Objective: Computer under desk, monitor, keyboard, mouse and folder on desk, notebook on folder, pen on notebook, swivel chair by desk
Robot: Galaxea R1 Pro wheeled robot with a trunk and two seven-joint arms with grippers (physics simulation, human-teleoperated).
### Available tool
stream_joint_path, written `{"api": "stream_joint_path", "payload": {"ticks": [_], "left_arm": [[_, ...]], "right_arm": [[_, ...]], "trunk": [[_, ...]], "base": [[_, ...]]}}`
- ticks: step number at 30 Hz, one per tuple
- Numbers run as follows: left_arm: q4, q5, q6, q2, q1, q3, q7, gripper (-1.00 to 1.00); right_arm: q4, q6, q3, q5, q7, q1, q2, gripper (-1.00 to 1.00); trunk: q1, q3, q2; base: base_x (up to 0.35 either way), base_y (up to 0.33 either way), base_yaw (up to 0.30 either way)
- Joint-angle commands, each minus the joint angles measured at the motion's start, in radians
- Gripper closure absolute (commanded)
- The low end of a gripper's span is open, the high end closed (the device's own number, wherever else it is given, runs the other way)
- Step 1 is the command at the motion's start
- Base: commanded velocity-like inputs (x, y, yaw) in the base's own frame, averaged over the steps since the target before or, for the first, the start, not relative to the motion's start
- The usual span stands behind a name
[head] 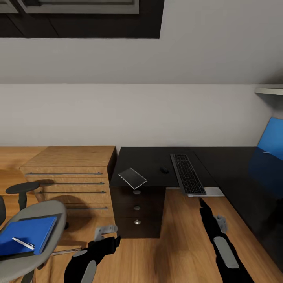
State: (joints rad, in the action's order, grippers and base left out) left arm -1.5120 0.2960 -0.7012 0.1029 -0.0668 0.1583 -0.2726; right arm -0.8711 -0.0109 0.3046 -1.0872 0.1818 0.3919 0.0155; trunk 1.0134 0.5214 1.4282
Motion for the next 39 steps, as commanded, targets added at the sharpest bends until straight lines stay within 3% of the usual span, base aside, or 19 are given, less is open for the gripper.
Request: {"api": "stream_joint_path", "payload": {"ticks": [1, 3, 4, 6, 8, 9, 12, 15, 21, 25, 26, 33, 39], "left_arm": [[0.007, 0.01, -0.002, 0.0, -0.001, 0.001, -0.01, -1.0], [0.013, 0.01, -0.001, 0.0, -0.001, 0.001, -0.012, -1.0], [0.021, 0.009, 0.0, 0.0, -0.001, 0.0, -0.013, -1.0], [0.024, 0.01, 0.0, -0.001, -0.001, 0.0, -0.014, -1.0], [0.034, 0.01, 0.0, -0.005, -0.001, 0.0, -0.014, -1.0], [0.059, 0.009, 0.001, -0.012, -0.001, 0.0, -0.014, -1.0], [0.111, 0.008, 0.007, -0.027, 0.001, 0.0, -0.014, -1.0], [0.137, 0.008, 0.022, -0.042, 0.002, 0.0, -0.014, -1.0], [0.17, 0.008, 0.124, -0.067, 0.036, 0.0, -0.013, -1.0], [0.185, 0.008, 0.236, -0.075, 0.081, 0.0, -0.011, -1.0], [0.199, 0.008, 0.289, -0.077, 0.1, 0.0, -0.009, -1.0], [0.315, 0.008, 0.412, -0.082, 0.131, 0.0, -0.002, -1.0], [0.336, 0.009, 0.422, -0.089, 0.134, 0.0, -0.001, -1.0]], "right_arm": [[-0.034, -0.003, 0.002, 0.033, -0.027, 0.0, 0.011, -1.0], [-0.072, -0.005, 0.002, 0.076, -0.068, -0.002, 0.019, -1.0], [-0.152, -0.014, -0.001, 0.16, -0.173, -0.004, 0.029, -1.0], [-0.195, -0.028, -0.008, 0.196, -0.235, -0.005, 0.035, -1.0], [-0.268, -0.067, -0.028, 0.24, -0.341, -0.007, 0.043, -1.0], [-0.35, -0.12, -0.058, 0.269, -0.463, -0.008, 0.049, -1.0], [-0.482, -0.208, -0.114, 0.289, -0.675, -0.008, 0.053, -1.0], [-0.541, -0.242, -0.153, 0.293, -0.77, -0.008, 0.054, -1.0], [-0.591, -0.296, -0.263, 0.297, -0.854, -0.008, 0.051, -1.0], [-0.602, -0.34, -0.342, 0.302, -0.876, -0.007, 0.049, -1.0], [-0.605, -0.361, -0.37, 0.305, -0.889, -0.007, 0.048, -1.0], [-0.605, -0.413, -0.413, 0.314, -0.951, -0.008, 0.035, -1.0], [-0.597, -0.416, -0.417, 0.312, -0.958, -0.008, 0.031, -1.0]], "trunk": [[0.0, 0.001, 0.001], [0.0, 0.001, 0.001], [0.0, 0.001, 0.001], [0.0, 0.001, 0.001], [0.0, 0.001, 0.001], [0.0, 0.001, 0.001], [0.0, 0.001, 0.001], [0.0, 0.001, 0.001], [0.0, 0.001, 0.001], [0.0, 0.001, 0.001], [0.0, 0.001, 0.001], [0.0, 0.001, 0.001], [0.0, 0.001, 0.001]], "base": [[0.0, 0.0, 0.0], [0.0, 0.0, 0.0], [0.0, 0.0, 0.0], [0.0, 0.0, 0.0], [0.0, 0.0, 0.0], [0.0, 0.0, 0.0], [0.0, 0.0, 0.0], [0.0, 0.0, 0.0], [0.0, 0.0, 0.0], [0.0, 0.0, 0.0], [0.0, 0.0, 0.0], [0.0, 0.0, 0.0], [0.0, 0.0, 0.0]]}}
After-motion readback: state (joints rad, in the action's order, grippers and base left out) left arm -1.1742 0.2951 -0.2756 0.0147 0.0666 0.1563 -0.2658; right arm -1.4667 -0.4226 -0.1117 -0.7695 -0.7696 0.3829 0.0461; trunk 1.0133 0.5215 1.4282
